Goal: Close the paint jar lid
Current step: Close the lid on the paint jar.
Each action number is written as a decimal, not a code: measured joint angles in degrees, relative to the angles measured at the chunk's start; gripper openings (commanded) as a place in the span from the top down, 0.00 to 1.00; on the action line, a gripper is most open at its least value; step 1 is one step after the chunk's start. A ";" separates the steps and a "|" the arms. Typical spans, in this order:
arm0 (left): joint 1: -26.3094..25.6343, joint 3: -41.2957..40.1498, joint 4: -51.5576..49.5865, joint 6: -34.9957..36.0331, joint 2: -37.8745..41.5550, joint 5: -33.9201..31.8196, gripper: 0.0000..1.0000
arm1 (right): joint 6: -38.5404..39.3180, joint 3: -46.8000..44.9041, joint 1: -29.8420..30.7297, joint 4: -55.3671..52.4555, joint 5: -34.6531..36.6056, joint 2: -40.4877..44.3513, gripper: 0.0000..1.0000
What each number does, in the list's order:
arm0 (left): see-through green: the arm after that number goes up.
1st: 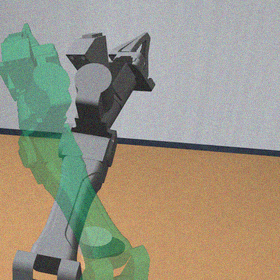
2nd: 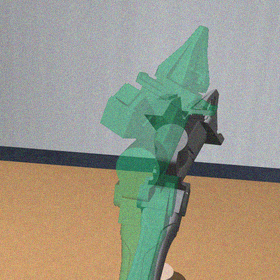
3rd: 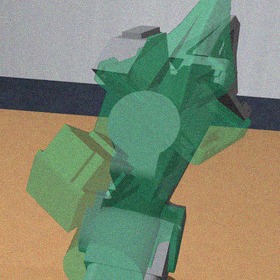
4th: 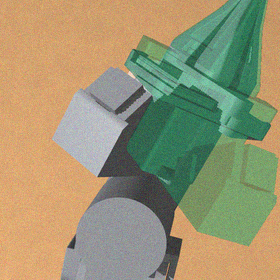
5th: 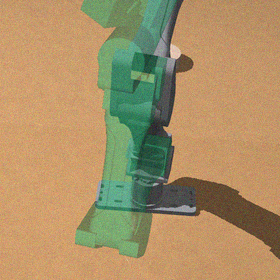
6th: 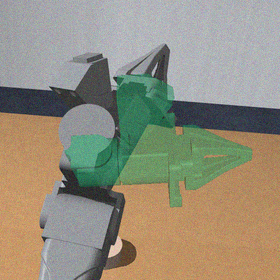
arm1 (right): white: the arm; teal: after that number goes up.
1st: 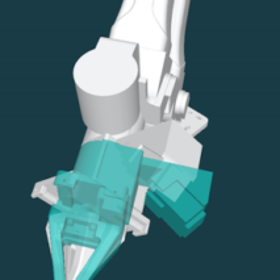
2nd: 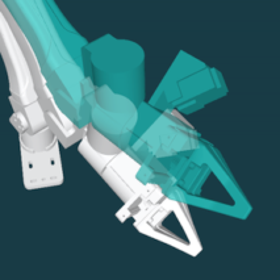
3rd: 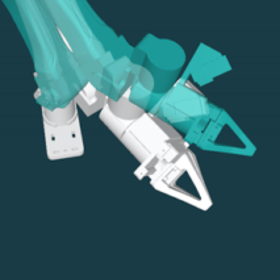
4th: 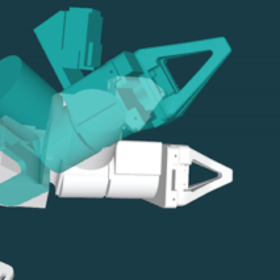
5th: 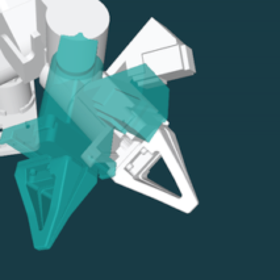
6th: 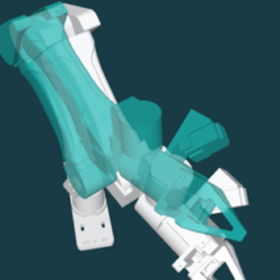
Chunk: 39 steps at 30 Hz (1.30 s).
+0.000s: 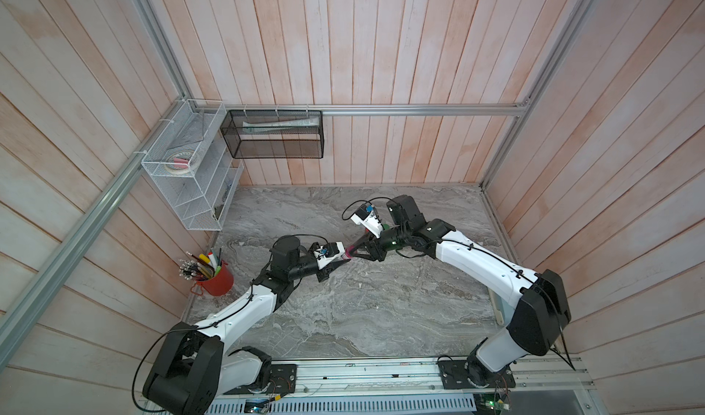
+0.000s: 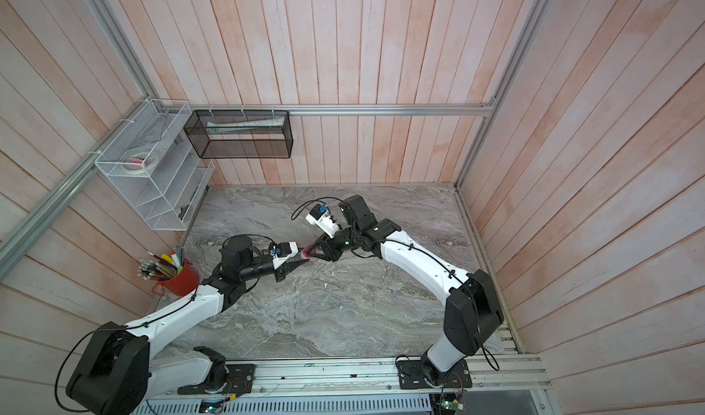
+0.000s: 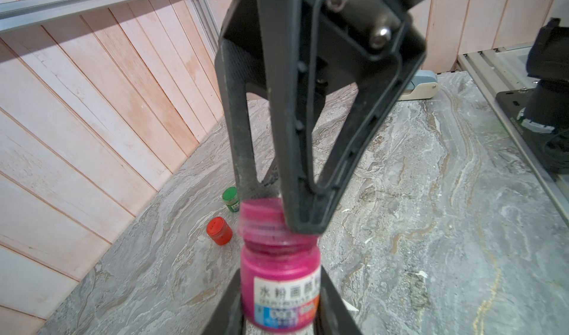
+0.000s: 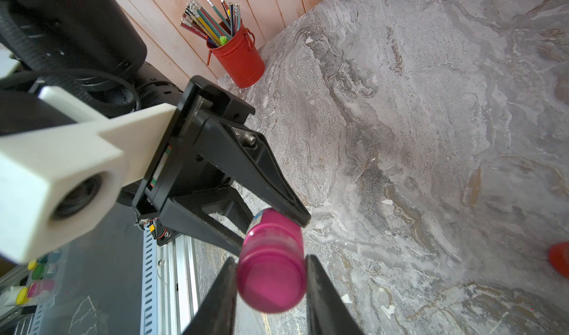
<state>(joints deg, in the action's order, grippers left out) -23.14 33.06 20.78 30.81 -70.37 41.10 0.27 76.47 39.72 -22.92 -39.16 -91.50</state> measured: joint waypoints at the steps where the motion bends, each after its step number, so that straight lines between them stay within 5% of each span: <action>1: 0.00 -0.09 0.22 0.00 0.00 -0.37 0.67 | -0.59 0.02 0.02 0.20 0.15 -0.11 0.73; 17: -0.35 -2.97 2.69 0.09 1.49 -8.92 0.67 | -13.68 0.72 0.66 4.22 1.57 -3.34 0.74; 39: -0.98 -2.47 -3.23 6.12 1.60 -11.34 0.67 | -11.10 3.58 1.81 -1.38 4.76 -5.79 0.76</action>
<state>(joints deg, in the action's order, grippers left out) -24.12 30.59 17.54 36.93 -68.77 29.76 -10.83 80.05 41.54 -24.29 -34.39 -97.30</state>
